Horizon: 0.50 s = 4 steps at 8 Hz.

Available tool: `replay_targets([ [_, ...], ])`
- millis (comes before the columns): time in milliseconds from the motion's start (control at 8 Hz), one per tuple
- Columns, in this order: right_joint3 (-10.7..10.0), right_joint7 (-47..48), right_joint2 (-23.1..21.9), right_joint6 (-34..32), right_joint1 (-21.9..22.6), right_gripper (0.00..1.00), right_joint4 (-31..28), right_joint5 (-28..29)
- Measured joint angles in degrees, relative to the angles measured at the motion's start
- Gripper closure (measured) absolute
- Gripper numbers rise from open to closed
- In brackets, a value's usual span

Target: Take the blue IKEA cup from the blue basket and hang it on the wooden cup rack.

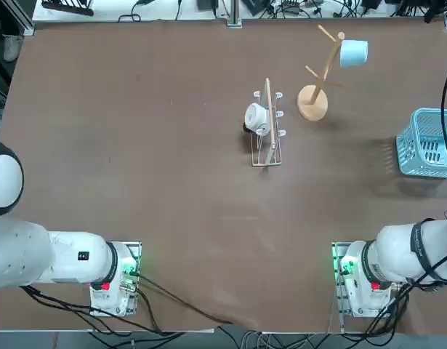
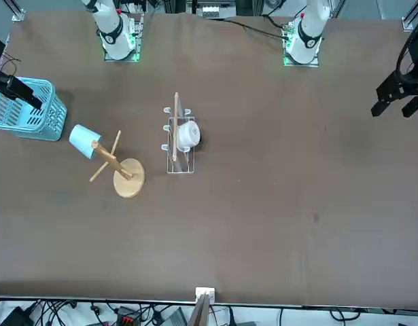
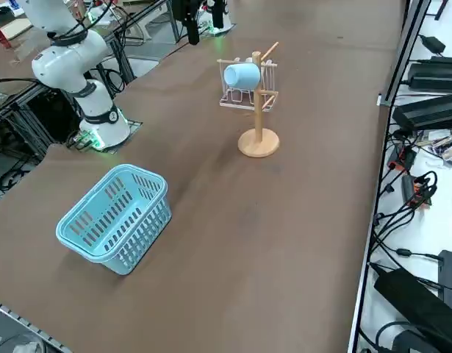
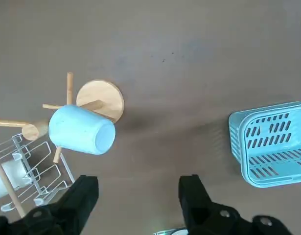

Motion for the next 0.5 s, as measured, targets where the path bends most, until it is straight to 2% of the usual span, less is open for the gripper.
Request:
replay_targets([
  [500, 0.0, -0.6, 0.0, 0.2, -0.1, 0.0, -0.2, 0.0],
])
